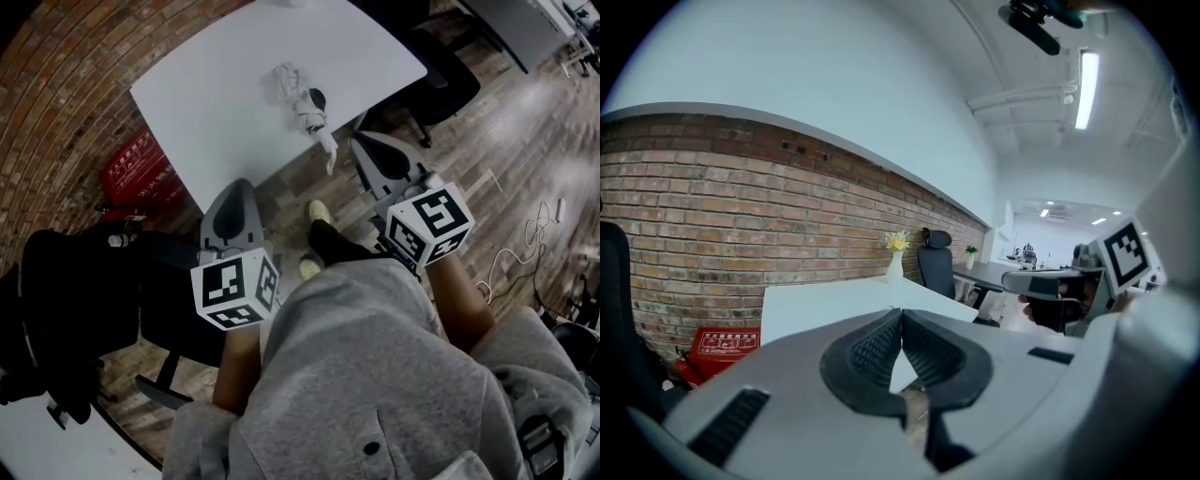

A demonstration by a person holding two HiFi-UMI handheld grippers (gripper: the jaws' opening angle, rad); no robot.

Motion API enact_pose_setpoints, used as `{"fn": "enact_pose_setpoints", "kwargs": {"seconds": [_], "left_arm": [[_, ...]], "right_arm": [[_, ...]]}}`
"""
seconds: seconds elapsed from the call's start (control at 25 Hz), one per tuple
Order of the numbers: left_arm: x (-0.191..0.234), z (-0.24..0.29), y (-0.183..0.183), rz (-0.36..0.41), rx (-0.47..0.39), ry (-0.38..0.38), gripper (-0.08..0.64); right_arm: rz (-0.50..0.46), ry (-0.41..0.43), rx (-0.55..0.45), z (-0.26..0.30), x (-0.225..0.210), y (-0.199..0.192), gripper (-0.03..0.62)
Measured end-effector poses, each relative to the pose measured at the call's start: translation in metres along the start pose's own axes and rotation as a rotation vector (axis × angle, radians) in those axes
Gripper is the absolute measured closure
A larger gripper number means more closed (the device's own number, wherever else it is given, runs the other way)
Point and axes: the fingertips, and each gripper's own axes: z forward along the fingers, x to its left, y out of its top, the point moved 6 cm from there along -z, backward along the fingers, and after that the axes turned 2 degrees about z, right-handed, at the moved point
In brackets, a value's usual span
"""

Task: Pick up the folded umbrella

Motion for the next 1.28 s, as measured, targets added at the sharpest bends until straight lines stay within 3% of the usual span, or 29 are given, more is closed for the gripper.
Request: {"fn": "enact_pose_setpoints", "kwargs": {"seconds": [0.52, 0.92, 0.96, 1.08, 1.28], "left_arm": [[0.03, 0.079, 0.016, -0.028, 0.056, 0.012, 0.545], [0.043, 0.135, 0.018, -0.04, 0.116, 0.013, 0.545], [0.044, 0.14, 0.018, -0.041, 0.12, 0.013, 0.546], [0.046, 0.152, 0.019, -0.047, 0.136, 0.016, 0.545], [0.052, 0.175, 0.02, -0.052, 0.159, 0.024, 0.545]], "right_arm": [[0.015, -0.02, 0.123, 0.076, -0.048, -0.005, 0.566], [0.087, -0.012, 0.275, 0.128, -0.088, -0.029, 0.562], [0.091, -0.003, 0.294, 0.132, -0.09, -0.032, 0.551], [0.084, 0.012, 0.364, 0.147, -0.094, -0.043, 0.431], [0.069, 0.031, 0.483, 0.172, -0.105, -0.063, 0.388]]}}
